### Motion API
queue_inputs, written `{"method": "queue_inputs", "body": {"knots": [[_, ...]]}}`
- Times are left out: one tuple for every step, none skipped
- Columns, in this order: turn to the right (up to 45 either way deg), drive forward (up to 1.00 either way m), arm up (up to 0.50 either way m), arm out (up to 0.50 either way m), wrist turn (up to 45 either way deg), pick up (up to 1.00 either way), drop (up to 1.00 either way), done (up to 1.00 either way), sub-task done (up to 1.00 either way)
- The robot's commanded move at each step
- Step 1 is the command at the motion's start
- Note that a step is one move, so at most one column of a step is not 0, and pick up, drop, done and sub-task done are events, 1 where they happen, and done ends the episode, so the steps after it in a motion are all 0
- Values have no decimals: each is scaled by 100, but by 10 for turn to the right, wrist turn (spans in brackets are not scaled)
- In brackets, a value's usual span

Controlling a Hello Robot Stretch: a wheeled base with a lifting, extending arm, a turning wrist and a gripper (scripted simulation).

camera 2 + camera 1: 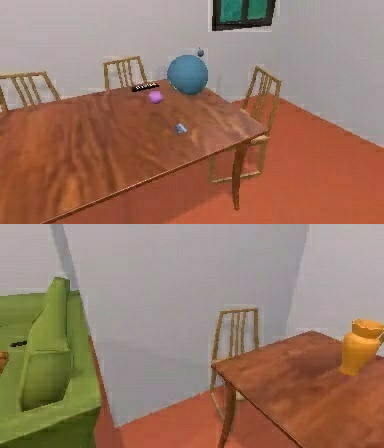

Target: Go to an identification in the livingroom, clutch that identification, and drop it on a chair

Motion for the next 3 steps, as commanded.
{"method": "queue_inputs", "body": {"knots": [[450,0,0,0,0,0,0,0,0],[60,0,0,0,0,0,0,0,0],[0,35,0,0,0,0,0,0,0]]}}
